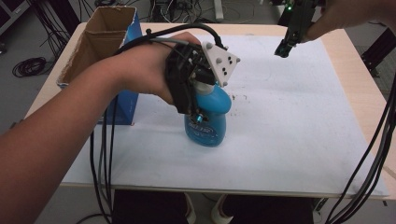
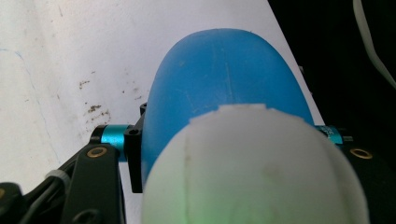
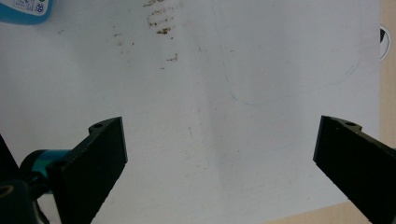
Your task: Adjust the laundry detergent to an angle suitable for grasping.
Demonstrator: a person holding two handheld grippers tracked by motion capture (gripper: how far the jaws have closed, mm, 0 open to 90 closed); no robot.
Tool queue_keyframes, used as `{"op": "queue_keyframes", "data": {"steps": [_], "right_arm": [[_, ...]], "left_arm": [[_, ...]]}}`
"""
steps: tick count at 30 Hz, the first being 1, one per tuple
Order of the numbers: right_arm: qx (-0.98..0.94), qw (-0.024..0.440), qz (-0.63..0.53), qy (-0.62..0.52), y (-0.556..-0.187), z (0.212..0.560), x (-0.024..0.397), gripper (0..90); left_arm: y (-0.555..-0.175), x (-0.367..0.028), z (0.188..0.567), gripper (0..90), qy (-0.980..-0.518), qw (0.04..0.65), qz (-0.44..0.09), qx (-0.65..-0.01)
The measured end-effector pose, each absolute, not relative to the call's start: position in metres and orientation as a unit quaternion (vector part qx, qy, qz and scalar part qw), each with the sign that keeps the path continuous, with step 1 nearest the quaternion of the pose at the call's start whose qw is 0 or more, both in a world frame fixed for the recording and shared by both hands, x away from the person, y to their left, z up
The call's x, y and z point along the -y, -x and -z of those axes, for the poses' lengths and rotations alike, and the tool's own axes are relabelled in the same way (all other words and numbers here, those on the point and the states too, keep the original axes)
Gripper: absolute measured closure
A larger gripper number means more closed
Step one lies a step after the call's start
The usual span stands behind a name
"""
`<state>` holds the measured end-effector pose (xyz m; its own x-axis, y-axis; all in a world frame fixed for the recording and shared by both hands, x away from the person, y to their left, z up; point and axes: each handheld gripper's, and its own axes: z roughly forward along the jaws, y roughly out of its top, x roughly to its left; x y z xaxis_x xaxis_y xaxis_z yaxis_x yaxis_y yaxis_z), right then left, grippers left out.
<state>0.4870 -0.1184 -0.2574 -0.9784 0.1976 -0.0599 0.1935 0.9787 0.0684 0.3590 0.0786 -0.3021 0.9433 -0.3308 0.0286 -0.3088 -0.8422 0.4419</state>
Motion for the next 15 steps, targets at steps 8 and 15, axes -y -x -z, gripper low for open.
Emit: {"op": "queue_keyframes", "data": {"steps": [8, 15], "right_arm": [[-0.994, 0.035, -0.030, -0.099, -0.488, 0.257, 0.122, 1.8], [-0.993, 0.034, -0.031, -0.104, -0.488, 0.258, 0.123, 1.8]], "left_arm": [[-0.358, -0.077, 0.314, 39.1, -0.958, 0.231, 0.031, 0.169], [-0.356, -0.078, 0.313, 38.9, -0.960, 0.223, 0.025, 0.169]]}}
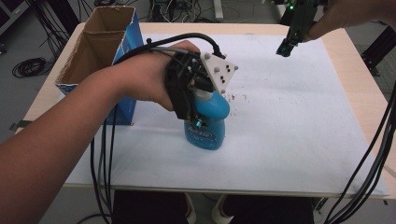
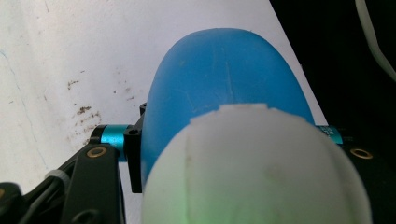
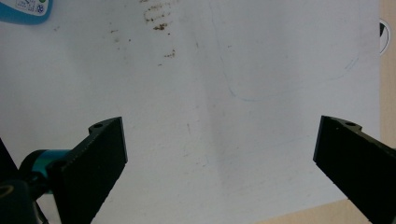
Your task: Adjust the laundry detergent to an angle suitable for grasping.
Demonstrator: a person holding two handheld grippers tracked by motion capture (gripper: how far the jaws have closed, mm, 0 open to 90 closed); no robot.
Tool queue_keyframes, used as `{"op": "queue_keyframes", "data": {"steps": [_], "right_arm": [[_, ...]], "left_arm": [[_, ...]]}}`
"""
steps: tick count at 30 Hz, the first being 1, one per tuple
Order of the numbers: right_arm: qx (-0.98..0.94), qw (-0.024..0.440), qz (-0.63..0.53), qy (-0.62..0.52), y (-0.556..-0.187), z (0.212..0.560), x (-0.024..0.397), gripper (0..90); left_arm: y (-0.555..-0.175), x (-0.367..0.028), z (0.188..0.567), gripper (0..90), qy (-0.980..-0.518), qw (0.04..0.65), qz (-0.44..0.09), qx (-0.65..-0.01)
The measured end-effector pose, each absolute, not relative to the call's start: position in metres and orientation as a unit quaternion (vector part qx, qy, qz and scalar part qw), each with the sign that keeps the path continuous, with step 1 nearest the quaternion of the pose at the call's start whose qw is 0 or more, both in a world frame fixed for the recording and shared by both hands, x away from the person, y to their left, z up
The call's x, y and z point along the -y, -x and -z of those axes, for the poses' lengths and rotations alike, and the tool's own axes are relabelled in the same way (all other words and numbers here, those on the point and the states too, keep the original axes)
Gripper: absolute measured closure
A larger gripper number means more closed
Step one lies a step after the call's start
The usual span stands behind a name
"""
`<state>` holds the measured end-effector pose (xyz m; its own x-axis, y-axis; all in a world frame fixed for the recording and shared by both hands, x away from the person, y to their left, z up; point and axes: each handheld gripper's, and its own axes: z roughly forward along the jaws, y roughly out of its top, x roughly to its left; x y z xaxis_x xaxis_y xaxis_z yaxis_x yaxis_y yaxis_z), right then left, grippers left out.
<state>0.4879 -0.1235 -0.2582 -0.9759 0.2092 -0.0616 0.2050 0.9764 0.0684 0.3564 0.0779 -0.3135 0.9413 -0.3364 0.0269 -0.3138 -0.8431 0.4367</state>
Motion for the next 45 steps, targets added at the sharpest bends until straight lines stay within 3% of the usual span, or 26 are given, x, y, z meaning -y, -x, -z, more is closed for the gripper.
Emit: {"op": "queue_keyframes", "data": {"steps": [11, 31, 45], "right_arm": [[-0.993, 0.035, -0.030, -0.104, -0.486, 0.257, 0.124, 1.8], [-0.994, 0.035, -0.032, -0.103, -0.489, 0.258, 0.124, 1.8], [-0.993, 0.034, -0.033, -0.105, -0.489, 0.258, 0.123, 1.8]], "left_arm": [[-0.355, -0.076, 0.312, 38.2, -0.962, 0.215, 0.028, 0.163], [-0.358, -0.084, 0.305, 27.2, -0.964, 0.226, 0.046, 0.129], [-0.361, -0.095, 0.288, 20.0, -0.971, 0.208, 0.027, 0.115]]}}
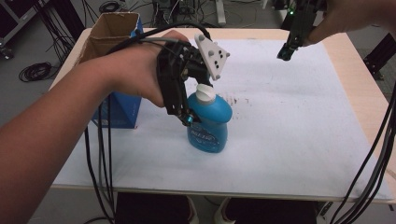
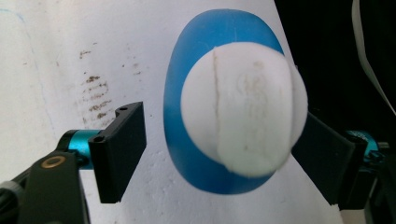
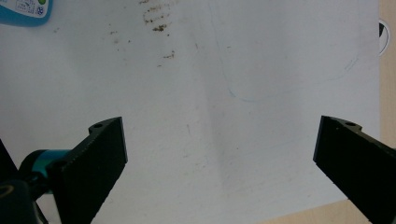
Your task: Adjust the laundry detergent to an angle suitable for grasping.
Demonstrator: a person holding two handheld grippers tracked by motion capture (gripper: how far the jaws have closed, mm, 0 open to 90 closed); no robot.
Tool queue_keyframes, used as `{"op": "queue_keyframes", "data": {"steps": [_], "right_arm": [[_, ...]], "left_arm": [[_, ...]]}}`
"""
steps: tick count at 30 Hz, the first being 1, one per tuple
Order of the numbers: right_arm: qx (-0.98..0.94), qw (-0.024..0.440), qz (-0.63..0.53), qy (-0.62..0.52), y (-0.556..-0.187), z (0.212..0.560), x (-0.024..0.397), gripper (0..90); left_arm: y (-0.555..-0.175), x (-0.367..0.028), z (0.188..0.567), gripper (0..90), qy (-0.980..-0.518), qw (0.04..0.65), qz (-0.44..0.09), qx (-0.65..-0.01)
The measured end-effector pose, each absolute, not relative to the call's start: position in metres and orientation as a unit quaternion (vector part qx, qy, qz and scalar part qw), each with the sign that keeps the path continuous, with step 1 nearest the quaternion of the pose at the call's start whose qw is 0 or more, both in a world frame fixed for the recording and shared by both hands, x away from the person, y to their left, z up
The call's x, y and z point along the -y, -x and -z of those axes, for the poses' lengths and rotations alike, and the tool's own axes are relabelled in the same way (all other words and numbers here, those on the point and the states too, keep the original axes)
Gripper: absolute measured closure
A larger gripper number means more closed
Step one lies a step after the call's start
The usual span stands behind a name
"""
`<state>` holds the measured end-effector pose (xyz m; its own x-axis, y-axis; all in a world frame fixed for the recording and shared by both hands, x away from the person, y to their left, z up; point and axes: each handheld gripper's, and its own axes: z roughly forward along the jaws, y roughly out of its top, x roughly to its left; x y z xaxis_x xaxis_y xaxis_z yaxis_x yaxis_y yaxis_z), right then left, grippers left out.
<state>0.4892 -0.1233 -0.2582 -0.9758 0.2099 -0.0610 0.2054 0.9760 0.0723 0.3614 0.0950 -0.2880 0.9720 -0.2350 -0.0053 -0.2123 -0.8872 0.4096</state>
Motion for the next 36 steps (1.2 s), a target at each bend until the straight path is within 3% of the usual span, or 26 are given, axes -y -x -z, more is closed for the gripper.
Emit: {"op": "queue_keyframes", "data": {"steps": [20, 36], "right_arm": [[-0.994, 0.033, -0.035, -0.103, -0.490, 0.259, 0.123, 1.8], [-0.994, 0.030, -0.038, -0.097, -0.490, 0.254, 0.123, 1.8]], "left_arm": [[-0.364, -0.113, 0.265, 7.5, -0.989, 0.129, 0.013, 0.067], [-0.374, -0.142, 0.239, 5.2, -0.996, 0.082, 0.022, 0.002]]}}
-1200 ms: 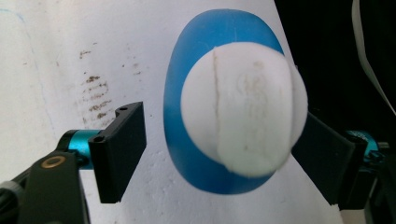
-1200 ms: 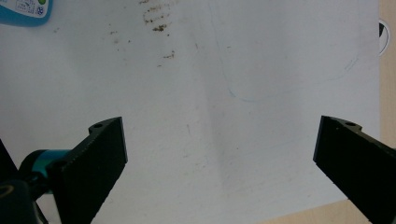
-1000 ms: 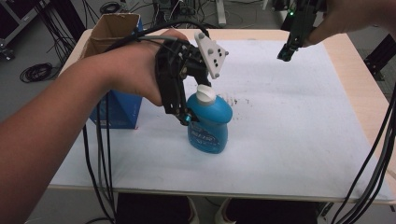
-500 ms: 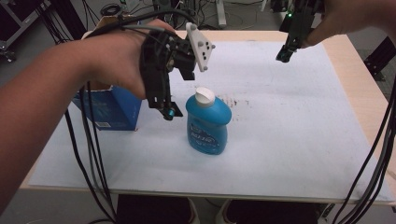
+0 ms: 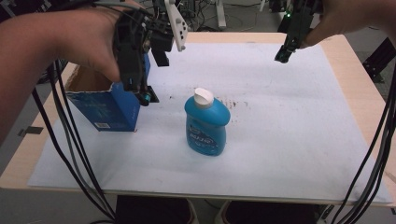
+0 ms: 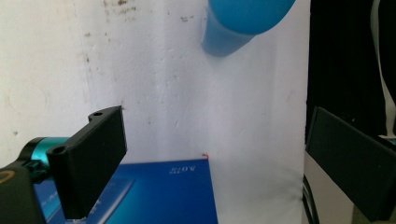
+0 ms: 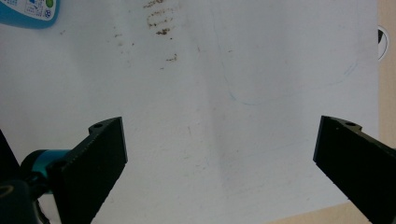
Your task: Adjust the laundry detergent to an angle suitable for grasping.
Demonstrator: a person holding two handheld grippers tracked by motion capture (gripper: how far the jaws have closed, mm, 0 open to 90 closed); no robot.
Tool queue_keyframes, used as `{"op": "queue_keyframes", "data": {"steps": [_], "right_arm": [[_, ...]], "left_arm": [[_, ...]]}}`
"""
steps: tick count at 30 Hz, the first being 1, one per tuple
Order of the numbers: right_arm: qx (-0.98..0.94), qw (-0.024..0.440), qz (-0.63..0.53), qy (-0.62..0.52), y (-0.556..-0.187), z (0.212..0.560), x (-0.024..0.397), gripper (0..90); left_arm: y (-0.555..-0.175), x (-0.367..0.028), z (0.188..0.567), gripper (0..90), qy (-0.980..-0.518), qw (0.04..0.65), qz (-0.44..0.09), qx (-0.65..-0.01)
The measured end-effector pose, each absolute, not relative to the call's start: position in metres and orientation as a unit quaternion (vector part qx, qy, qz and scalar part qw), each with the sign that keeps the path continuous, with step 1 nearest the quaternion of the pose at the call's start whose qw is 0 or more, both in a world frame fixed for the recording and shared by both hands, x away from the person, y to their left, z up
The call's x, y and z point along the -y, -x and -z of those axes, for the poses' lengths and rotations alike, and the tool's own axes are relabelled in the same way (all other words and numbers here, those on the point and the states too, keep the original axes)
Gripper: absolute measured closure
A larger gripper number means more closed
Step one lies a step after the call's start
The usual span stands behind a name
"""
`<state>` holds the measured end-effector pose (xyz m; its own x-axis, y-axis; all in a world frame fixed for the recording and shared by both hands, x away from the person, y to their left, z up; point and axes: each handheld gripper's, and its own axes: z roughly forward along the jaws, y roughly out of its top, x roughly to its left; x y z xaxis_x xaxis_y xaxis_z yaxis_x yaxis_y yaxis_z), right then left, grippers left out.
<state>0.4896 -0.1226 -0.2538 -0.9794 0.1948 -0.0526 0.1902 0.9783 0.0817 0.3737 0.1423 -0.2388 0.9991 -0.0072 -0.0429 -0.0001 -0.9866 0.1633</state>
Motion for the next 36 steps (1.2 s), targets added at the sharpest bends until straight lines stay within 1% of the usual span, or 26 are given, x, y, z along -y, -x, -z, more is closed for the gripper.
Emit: {"op": "queue_keyframes", "data": {"steps": [2, 8, 16, 25, 31, 36], "right_arm": [[-0.994, 0.031, -0.039, -0.096, -0.489, 0.252, 0.122, 1.8], [-0.994, 0.032, -0.037, -0.093, -0.488, 0.252, 0.121, 1.8], [-0.994, 0.030, -0.039, -0.094, -0.488, 0.253, 0.121, 1.8], [-0.995, 0.030, -0.042, -0.089, -0.488, 0.253, 0.121, 1.7], [-0.995, 0.031, -0.044, -0.081, -0.485, 0.252, 0.124, 1.7], [-0.995, 0.033, -0.045, -0.077, -0.485, 0.249, 0.128, 1.8]], "left_arm": [[-0.374, -0.143, 0.236, 2.5, -0.997, 0.075, 0.020, -0.003], [-0.375, -0.146, 0.230, 1.6, -0.998, 0.054, 0.024, -0.009], [-0.382, -0.154, 0.225, 1.7, -0.998, 0.034, 0.030, -0.042], [-0.386, -0.155, 0.224, 1.7, -0.997, 0.039, 0.024, -0.056], [-0.389, -0.157, 0.222, 1.7, -0.996, 0.044, 0.020, -0.076], [-0.392, -0.157, 0.220, 1.7, -0.995, 0.036, 0.024, -0.085]]}}
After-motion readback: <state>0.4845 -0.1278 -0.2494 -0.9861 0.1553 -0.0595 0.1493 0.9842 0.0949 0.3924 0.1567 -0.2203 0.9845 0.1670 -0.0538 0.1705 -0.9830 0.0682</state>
